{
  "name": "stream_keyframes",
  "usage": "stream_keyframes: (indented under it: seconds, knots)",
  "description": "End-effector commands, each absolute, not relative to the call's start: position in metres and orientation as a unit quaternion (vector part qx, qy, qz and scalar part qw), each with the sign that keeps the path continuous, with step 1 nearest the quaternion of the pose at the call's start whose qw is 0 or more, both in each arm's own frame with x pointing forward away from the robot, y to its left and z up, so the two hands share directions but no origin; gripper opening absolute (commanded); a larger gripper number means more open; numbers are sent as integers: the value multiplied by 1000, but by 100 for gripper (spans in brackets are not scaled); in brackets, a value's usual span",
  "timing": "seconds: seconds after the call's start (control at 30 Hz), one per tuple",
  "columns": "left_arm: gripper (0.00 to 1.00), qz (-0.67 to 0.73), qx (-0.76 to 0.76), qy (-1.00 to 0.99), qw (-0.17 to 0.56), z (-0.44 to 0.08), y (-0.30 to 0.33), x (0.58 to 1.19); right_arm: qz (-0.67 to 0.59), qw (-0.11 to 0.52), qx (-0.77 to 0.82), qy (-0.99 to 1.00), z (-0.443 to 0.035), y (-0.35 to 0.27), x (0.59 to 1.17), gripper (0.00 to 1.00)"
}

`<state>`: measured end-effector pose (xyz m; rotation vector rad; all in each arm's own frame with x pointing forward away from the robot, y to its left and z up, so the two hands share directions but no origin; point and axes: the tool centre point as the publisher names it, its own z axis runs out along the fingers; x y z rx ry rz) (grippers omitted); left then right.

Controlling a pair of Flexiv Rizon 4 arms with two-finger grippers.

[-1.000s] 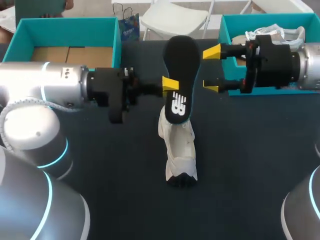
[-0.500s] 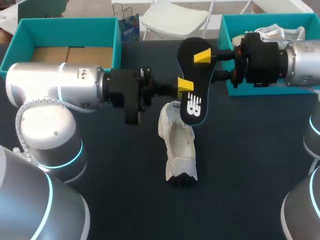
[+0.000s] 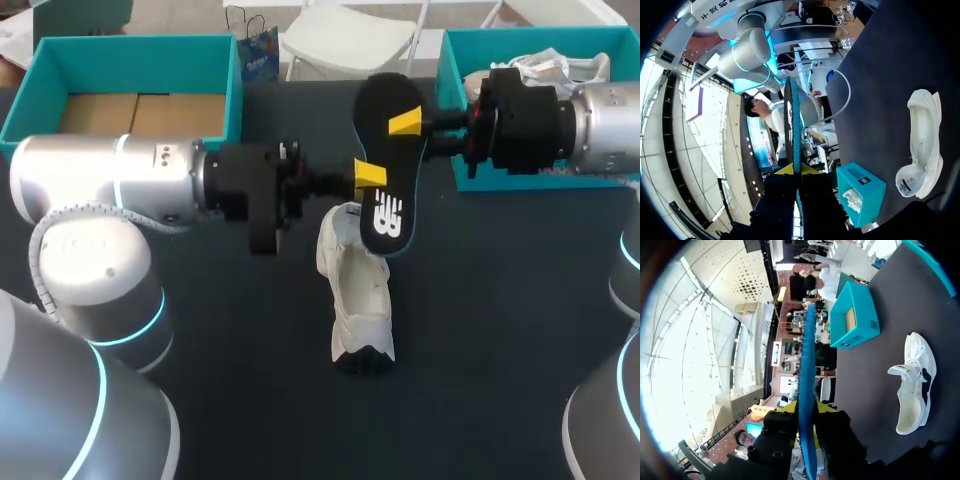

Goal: Take the shoe out of the shoebox, open the shoe tongue, remove and reinsert the insole, then place the shoe into the shoebox

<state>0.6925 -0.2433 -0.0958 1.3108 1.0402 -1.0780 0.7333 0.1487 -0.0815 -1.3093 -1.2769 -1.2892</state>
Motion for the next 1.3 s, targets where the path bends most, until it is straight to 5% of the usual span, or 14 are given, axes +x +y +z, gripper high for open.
stream_keyframes:
  seconds: [0.03, 0.27, 0.3, 0.33, 0.73, 0.97, 1.3]
  knots:
    - [0, -455, 552, 438, 545, -99, -241, 689, -517, 437, -527, -514, -82, 152, 736, 0]
    - [0, -459, 553, 442, 537, -101, -240, 686, -512, 439, -527, -517, -84, 153, 736, 0]
    - [28, -458, 556, 443, 534, -101, -239, 685, -511, 439, -527, -517, -85, 153, 737, 0]
    - [100, -458, 556, 444, 533, -100, -238, 685, -510, 440, -529, -516, -87, 152, 738, 0]
    - [100, -431, 554, 493, 513, -92, -185, 692, -490, 444, -552, -509, -106, 143, 745, 0]
    - [100, -389, 600, 552, 430, -68, -187, 702, -481, 447, -556, -510, -116, 145, 745, 0]
    - [100, -394, 603, 552, 419, -62, -188, 704, -477, 455, -554, -509, -123, 148, 745, 0]
